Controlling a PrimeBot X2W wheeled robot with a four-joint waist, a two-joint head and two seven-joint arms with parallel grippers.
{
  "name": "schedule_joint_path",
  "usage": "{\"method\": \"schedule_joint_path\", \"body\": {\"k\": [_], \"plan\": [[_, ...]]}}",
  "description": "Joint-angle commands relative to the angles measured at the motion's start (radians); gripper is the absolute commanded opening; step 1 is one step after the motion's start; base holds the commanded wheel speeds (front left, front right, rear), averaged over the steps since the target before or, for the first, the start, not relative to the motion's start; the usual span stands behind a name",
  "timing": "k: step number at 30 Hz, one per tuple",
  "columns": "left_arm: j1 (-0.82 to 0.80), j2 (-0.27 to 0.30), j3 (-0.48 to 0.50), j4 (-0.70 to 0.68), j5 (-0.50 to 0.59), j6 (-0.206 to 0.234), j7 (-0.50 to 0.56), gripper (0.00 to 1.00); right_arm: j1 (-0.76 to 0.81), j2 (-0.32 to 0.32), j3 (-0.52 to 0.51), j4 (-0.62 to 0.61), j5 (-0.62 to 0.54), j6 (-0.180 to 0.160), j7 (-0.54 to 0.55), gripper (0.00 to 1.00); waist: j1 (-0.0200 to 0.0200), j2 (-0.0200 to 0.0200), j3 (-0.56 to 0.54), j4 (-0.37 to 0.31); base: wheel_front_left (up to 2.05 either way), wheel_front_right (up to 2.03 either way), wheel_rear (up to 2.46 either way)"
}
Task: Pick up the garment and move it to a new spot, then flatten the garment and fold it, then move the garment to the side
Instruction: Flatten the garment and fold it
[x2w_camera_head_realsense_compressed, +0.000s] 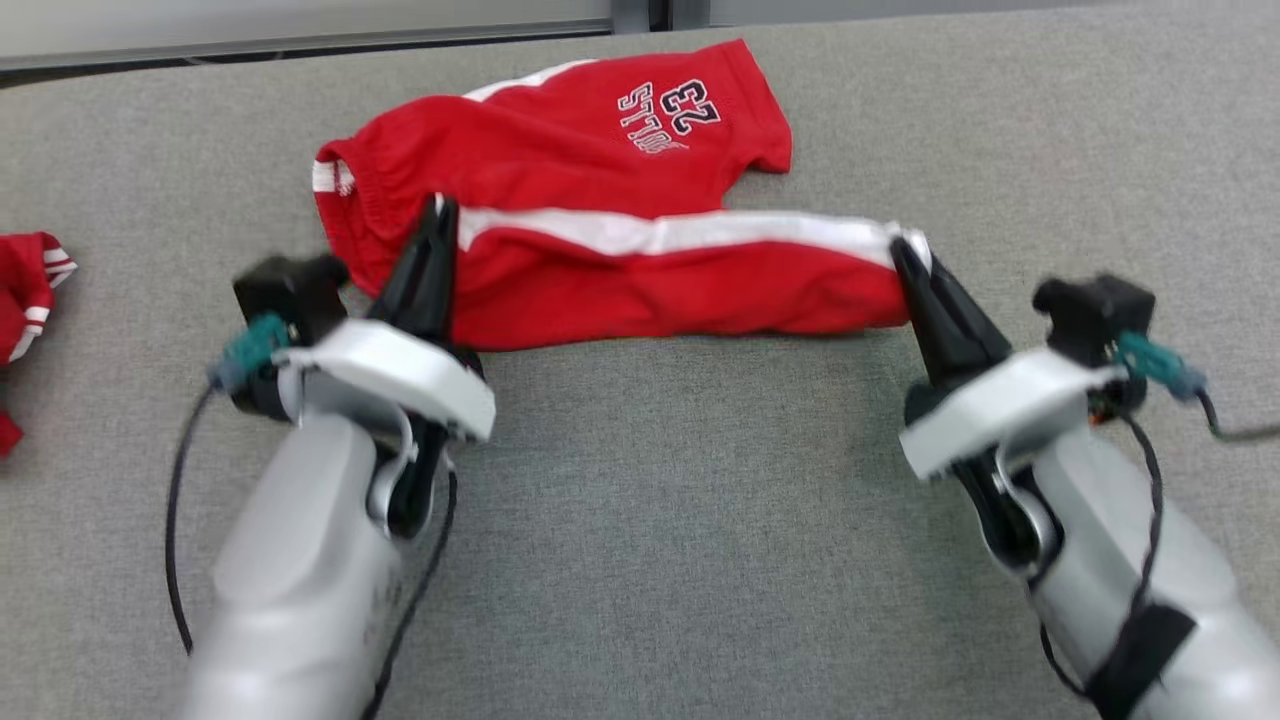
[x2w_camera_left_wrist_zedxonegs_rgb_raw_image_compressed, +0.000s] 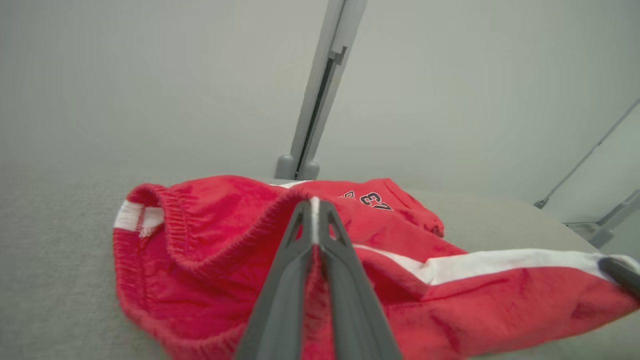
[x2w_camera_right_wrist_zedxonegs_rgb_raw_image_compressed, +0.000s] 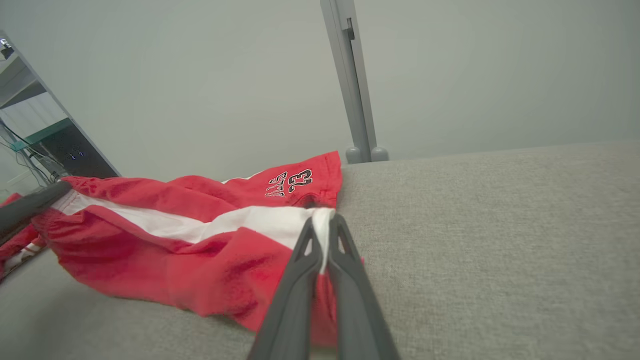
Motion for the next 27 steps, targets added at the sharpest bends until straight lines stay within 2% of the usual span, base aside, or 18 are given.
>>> {"method": "schedule_joint_path", "body": {"k": [1, 6, 14, 18, 22, 25, 27], "plan": [[0.059, 0.002, 0.006, -0.063, 0.035, -0.001, -0.004, 0.0, 0.066, -0.015, -0.025, -0.052, -0.025, 0.0, -0.005, 0.0, 0.0, 0.0, -0.02, 0.008, 0.0, 0.0, 0.0], [0.228, 0.003, 0.01, -0.266, 0.085, -0.001, -0.004, 0.0, 0.256, -0.04, -0.127, -0.222, -0.092, 0.0, -0.005, 0.0, 0.0, 0.0, -0.053, 0.024, 0.0, 0.0, 0.0], [0.513, 0.004, -0.001, -0.524, 0.141, -0.001, -0.005, 0.0, 0.624, -0.024, -0.275, -0.474, -0.218, 0.0, -0.005, 0.0, 0.0, 0.0, -0.154, 0.046, 0.0, 0.0, 0.0], [0.626, 0.005, 0.0, -0.593, 0.157, -0.002, -0.005, 0.0, 0.784, 0.001, -0.343, -0.597, -0.263, 0.0, 0.023, 0.0, 0.0, 0.0, -0.203, 0.051, 0.0, 0.0, 0.0], [0.742, 0.012, -0.018, -0.645, 0.159, -0.001, -0.005, 0.0, 0.936, 0.025, -0.408, -0.748, -0.308, 0.0, 0.098, 0.0, 0.0, 0.0, -0.234, 0.058, 0.0, 0.0, 0.0], [0.79, 0.012, -0.032, -0.678, 0.141, 0.008, 0.014, 0.0, 0.999, 0.03, -0.457, -0.838, -0.321, 0.0, 0.157, 0.0, 0.0, 0.0, -0.236, 0.076, 0.0, 0.0, 0.0], [0.788, 0.011, -0.033, -0.681, 0.127, 0.011, 0.024, 0.0, 0.988, 0.022, -0.473, -0.85, -0.317, 0.0, 0.17, 0.0, 0.0, 0.0, -0.226, 0.086, 0.0, 0.0, 0.0]]}}
